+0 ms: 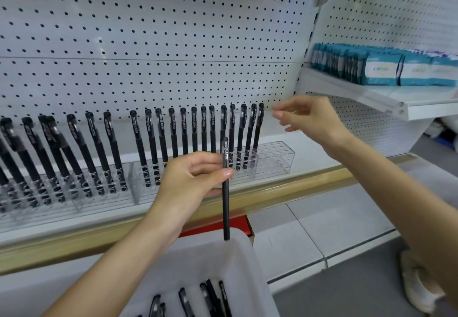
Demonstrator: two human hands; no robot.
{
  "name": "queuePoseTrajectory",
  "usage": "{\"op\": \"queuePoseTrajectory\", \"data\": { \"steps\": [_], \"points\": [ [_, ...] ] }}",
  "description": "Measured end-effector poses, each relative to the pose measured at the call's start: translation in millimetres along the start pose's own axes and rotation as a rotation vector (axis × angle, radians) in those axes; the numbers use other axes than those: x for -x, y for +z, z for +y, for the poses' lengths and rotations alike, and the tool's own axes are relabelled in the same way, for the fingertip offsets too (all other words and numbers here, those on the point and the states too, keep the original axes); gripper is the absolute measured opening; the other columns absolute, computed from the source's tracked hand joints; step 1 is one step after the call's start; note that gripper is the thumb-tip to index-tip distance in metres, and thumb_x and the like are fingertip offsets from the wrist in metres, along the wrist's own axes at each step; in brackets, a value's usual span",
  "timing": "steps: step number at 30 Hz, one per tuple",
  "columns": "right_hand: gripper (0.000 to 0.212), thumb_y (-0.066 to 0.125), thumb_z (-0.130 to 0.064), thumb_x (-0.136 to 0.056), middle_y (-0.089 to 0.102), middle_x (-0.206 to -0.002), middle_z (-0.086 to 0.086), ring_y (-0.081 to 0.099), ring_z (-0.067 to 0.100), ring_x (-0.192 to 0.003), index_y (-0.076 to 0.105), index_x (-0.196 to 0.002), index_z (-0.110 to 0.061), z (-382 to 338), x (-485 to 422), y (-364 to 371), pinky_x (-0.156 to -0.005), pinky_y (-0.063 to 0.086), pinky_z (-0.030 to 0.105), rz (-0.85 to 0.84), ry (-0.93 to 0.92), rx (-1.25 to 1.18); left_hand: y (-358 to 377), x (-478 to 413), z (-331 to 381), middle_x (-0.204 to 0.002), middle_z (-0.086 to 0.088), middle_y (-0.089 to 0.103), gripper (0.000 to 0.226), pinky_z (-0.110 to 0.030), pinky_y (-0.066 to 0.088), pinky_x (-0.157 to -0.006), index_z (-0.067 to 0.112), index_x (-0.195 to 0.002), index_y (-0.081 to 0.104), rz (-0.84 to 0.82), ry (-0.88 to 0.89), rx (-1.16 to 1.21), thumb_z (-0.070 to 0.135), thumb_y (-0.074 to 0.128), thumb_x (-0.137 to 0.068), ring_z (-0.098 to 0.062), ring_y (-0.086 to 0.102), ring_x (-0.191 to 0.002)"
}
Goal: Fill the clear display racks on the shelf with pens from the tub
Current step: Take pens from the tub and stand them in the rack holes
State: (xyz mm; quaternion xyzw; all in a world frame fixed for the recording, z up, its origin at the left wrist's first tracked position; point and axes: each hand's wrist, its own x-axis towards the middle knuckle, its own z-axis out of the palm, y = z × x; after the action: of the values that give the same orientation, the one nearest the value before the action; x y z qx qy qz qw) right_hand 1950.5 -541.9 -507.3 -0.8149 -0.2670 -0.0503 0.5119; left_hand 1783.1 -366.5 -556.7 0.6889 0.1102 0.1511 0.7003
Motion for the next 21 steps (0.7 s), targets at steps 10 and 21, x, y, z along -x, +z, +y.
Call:
{"op": "queuePoseTrajectory", "data": {
  "steps": [10, 21],
  "points": [
    [0.014, 0.069, -0.027, -0.08, 0.07, -0.08, -0.003, 0.062, 0.007, -0.074, 0.073, -0.087, -0.016, -37.7, 54.1, 30.4, -0.068, 0.052, 0.022, -0.376, 0.022, -0.166, 12.1, 12.3, 8.0, -0.076, -0.001, 0.074, 0.014, -0.029, 0.06, -0.073, 0.01, -0.085, 0.067, -0.024, 0.036, -0.002, 0.007, 0.076, -0.075, -0.014, 0.072, -0.076],
    [0.014, 0.066, -0.016, -0.086, 0.072, -0.087, 0.013, 0.067, 0.019, -0.076, 0.062, -0.086, -0.003, -46.5, 56.8, 25.9, -0.073, 0.057, 0.029, -0.307, 0.033, -0.351, 12.7, 15.2, 6.2, -0.078, -0.005, 0.073, 0.011, -0.022, 0.058, -0.063, 0.009, -0.084, 0.068, -0.061, 0.059, -0.071, 0.003, 0.074, -0.077, -0.01, 0.069, -0.069]
  ]
}}
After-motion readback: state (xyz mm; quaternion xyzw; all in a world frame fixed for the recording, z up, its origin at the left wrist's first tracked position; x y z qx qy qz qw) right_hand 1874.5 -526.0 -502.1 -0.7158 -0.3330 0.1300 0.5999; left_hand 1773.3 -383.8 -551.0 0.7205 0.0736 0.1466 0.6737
